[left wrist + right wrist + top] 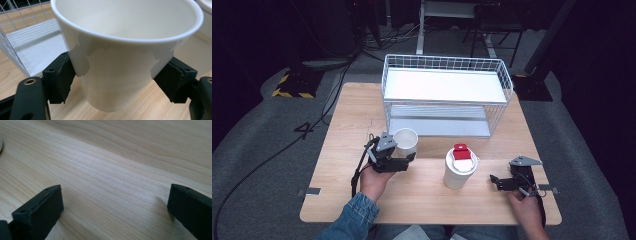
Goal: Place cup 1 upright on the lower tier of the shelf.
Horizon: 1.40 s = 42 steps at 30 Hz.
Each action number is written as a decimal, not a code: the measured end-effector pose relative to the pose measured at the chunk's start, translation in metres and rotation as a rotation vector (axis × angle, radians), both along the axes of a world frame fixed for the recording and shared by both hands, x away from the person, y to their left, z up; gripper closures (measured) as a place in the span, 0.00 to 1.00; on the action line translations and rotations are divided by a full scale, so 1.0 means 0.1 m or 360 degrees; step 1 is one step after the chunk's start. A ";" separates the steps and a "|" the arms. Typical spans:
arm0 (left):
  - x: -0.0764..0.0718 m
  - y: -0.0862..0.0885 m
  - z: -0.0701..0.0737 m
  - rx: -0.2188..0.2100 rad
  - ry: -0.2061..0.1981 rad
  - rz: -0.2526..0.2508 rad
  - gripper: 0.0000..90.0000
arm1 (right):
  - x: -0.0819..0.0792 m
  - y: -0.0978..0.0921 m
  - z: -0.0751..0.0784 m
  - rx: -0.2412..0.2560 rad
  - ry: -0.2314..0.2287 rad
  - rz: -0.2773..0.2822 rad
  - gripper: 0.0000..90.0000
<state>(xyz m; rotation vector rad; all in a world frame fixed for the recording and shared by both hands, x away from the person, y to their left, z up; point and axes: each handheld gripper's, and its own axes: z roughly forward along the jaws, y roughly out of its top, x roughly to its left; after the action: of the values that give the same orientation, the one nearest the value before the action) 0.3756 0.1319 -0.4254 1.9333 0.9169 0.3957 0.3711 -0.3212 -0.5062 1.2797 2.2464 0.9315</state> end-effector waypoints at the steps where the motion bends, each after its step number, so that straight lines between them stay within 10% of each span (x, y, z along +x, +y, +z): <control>1: 0.00 0.00 0.00 0.0000 0.0000 0.0000 0.25 | 0.00 0.00 0.00 0.0000 0.0000 0.0000 0.01; 42: 0.77 -0.28 -0.17 -0.0149 -0.0096 0.0313 0.25 | 0.00 0.00 0.00 -0.0001 0.0000 0.0000 0.01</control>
<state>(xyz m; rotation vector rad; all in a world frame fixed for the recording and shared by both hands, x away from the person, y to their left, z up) 0.4521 0.1044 -0.4429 1.7428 1.0711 0.5139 0.3711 -0.3213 -0.5061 1.2794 2.2467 0.9305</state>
